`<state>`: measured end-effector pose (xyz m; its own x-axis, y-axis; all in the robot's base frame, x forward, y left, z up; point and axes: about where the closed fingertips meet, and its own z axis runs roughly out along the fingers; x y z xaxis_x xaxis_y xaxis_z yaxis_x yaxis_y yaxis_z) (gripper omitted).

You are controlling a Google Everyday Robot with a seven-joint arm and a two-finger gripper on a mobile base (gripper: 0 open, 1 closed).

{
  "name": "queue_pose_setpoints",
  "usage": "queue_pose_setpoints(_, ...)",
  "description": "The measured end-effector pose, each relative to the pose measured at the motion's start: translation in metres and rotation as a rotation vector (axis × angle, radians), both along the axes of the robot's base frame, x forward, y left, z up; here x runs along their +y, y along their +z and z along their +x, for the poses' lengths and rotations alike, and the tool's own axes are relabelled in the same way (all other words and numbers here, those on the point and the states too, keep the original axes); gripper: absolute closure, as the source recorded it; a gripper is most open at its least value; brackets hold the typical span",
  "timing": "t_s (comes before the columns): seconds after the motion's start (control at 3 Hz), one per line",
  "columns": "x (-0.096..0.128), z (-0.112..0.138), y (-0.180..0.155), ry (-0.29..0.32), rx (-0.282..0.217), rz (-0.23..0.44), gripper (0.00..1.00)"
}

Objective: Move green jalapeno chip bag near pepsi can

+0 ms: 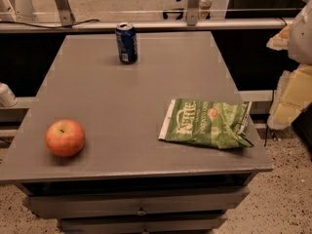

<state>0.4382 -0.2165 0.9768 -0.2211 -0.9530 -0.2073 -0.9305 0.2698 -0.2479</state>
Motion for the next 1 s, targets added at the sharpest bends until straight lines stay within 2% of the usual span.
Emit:
queue_pose_setpoints(0.67, 0.002, 0.001, -0.008, -0.015, -0.011, 0.022, 0.00)
queue_pose_setpoints(1.0, 0.011, 0.009, -0.036, -0.039, -0.005, 0.085, 0.00)
